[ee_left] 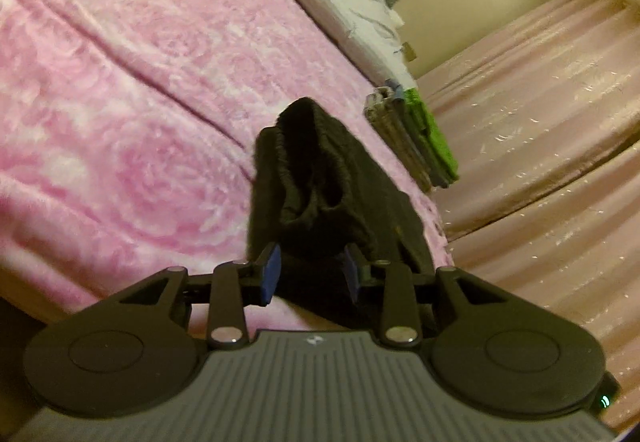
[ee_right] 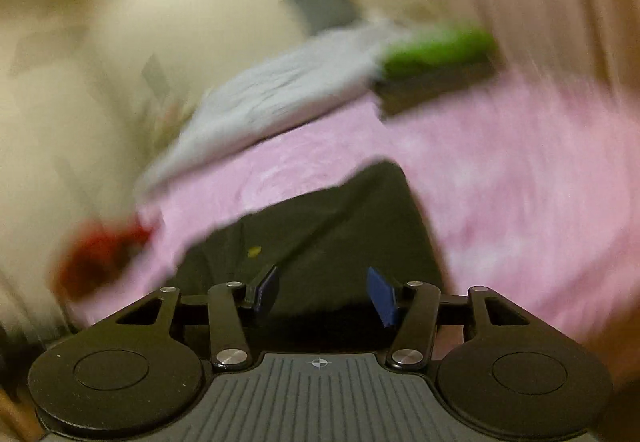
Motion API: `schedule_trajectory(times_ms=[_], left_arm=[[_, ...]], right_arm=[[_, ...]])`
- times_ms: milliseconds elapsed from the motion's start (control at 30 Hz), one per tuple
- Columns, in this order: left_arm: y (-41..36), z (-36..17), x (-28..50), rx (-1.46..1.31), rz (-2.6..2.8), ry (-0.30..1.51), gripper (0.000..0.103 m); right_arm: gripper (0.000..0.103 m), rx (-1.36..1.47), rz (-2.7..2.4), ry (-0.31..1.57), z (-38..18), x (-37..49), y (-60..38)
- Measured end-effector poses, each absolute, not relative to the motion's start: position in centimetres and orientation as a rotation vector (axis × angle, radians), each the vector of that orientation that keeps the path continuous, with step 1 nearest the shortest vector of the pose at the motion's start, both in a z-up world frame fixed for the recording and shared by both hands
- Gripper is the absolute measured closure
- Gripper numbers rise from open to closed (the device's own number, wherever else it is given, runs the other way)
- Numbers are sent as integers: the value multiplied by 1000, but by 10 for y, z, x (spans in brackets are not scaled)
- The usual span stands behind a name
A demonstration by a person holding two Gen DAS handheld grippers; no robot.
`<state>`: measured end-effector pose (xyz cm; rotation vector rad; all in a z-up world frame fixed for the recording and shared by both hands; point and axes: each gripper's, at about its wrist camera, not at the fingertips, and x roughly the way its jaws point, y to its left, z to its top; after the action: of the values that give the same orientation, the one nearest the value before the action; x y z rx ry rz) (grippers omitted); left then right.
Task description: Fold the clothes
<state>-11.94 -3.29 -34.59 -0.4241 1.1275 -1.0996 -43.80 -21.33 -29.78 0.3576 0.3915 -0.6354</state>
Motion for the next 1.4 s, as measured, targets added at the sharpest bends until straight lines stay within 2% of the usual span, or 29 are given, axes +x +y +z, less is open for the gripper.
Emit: schedule_trajectory(times_ms=[167,200,333,467,533,567,600,900,1100,1133,1167,1400], left_arm=[[-30,-360,-115,-476,-1062,1172,75],[-29,-361,-114,-483,-1063,1171,75],[-31,-364,-112,-526,-1061,1171,75],[-35,-368,-107,-567,-1051,1178,75],[-37,-370,-105,-583,-1044,1179,75],[-38,-371,-103,-591,-1041,1180,75],[-39,-372,-102,-598,-1037,1180,75],[-50,-377,-98,-603,-1038,1192,75],[-50,-384,-97,-606,-1019,1206,75],[-50,-385,-97,-605,-1016,1205,75],[-50,-386,-97,-610,-1012,1206,75],[-45,-387,-96,-617,-1002,1190,75]], right_arm=[[52,-309,-473,564,-310,-376,-141],[58,-376,-433,577,-315,-367,-132],[60,-516,-352,581,-327,-338,-114],[61,-574,-347,628,-337,-319,-118],[67,-596,-339,654,-346,-316,-122],[74,-597,-333,662,-348,-314,-122],[76,-587,-326,663,-347,-313,-122],[76,-504,-347,639,-342,-297,-132],[76,-591,-343,736,-364,-280,-128],[78,-597,-343,747,-369,-277,-129],[97,-594,-343,760,-373,-274,-132],[100,-575,-356,637,-351,-289,-116]])
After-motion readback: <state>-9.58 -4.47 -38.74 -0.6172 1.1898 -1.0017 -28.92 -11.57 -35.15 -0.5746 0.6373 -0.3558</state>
